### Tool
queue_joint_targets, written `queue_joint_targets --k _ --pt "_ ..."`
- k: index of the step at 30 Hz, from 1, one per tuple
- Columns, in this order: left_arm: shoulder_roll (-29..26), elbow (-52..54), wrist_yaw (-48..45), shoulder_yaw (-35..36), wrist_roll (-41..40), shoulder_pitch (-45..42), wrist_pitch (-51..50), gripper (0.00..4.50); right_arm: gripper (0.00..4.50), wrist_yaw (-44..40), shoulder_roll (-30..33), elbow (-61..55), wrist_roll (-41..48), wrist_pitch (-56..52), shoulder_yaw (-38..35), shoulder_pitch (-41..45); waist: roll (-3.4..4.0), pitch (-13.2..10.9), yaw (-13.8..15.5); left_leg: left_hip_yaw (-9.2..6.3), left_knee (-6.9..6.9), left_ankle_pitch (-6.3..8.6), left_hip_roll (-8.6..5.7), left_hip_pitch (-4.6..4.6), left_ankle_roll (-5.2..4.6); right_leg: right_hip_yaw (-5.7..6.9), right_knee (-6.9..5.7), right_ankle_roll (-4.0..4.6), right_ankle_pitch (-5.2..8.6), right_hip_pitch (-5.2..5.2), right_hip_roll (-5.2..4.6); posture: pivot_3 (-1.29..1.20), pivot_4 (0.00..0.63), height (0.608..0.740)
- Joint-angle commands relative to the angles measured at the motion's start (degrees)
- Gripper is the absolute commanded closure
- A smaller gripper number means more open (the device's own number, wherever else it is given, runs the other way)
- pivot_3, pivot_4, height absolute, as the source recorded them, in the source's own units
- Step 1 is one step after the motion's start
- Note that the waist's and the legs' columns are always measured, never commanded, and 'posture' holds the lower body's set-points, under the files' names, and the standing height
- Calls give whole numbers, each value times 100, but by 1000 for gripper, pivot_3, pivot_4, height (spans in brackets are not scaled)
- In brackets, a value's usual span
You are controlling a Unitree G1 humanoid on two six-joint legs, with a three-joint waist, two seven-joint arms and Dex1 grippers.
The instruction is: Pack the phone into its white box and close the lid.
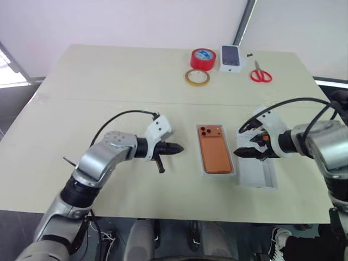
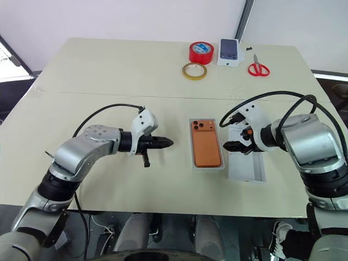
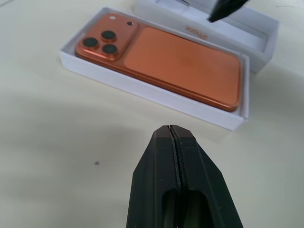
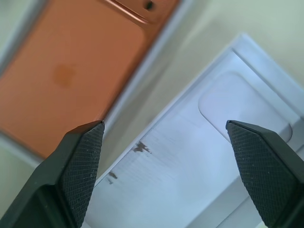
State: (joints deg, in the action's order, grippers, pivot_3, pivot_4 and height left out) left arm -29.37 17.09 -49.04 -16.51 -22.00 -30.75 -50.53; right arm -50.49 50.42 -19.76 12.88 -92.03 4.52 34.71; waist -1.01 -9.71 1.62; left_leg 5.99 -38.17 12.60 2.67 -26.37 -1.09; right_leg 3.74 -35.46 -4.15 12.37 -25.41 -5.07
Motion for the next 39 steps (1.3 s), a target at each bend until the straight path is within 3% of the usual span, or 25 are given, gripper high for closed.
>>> queue_joint_targets --k 1,7,8,11,17,22,28,34,37,39 --pt "-44 363 -77 78 -148 88 131 4500 64 546 -59 148 281 -47 -225 61 0 0 -8 1 0 0 -1 -1 0 0 0 0 0 0 0 0 150 740" --pt "-55 614 -83 141 -315 203 55 4500 64 1465 -186 215 839 -47 -310 -174 0 0 -61 0 0 0 0 0 -2 0 0 -2 -1 2 5 0 150 740" --pt "-59 639 -78 153 -347 211 41 4500 289 1597 -198 162 962 -47 -302 -229 0 0 -75 1 0 0 0 0 -2 0 0 -2 -1 3 5 0 150 740" --pt "-71 639 -44 157 -382 222 38 4500 1365 1964 -206 -35 1395 -47 -254 -388 0 0 -93 1 0 0 0 0 -3 -1 -1 -4 -1 3 8 0 150 740" --pt "-61 539 -26 160 -352 194 72 4500 4469 2818 -209 -37 2180 -47 -312 -463 -1 1 -93 0 -2 -1 0 2 -3 -1 0 -5 -1 8 10 0 150 740" --pt "-88 539 15 270 -365 265 76 4500 4469 3667 -211 374 2955 -47 -619 -235 -1 1 -95 0 -1 0 2 4 -3 -1 -2 -5 -1 8 14 0 150 740" --pt "-188 341 201 941 -477 503 152 4500 4469 4611 -680 1717 4127 -47 -1631 1230 8 -4 -127 5 -1 -1 2 4 -3 -7 -9 -7 -2 0 21 0 150 740" --pt "-236 45 312 1667 -463 882 863 4500 4469 5911 -1627 3230 7292 -47 -2168 2387 8 -4 -145 2 6 -1 14 6 -3 -6 -10 -24 -13 1 46 0 150 740" --pt "-325 -100 265 1896 -488 985 1054 4500 4469 7408 -1885 3113 9683 1048 -1366 1942 7 -3 -139 3 6 -1 20 6 -3 -6 -12 -24 -13 1 45 0 150 740" --pt "-443 -170 226 2010 -479 1033 1141 4500 4469 7838 -2530 2927 10012 1394 -1296 1627 7 -3 -137 2 6 -1 21 6 -3 -5 -11 -24 -13 5 40 0 150 740"
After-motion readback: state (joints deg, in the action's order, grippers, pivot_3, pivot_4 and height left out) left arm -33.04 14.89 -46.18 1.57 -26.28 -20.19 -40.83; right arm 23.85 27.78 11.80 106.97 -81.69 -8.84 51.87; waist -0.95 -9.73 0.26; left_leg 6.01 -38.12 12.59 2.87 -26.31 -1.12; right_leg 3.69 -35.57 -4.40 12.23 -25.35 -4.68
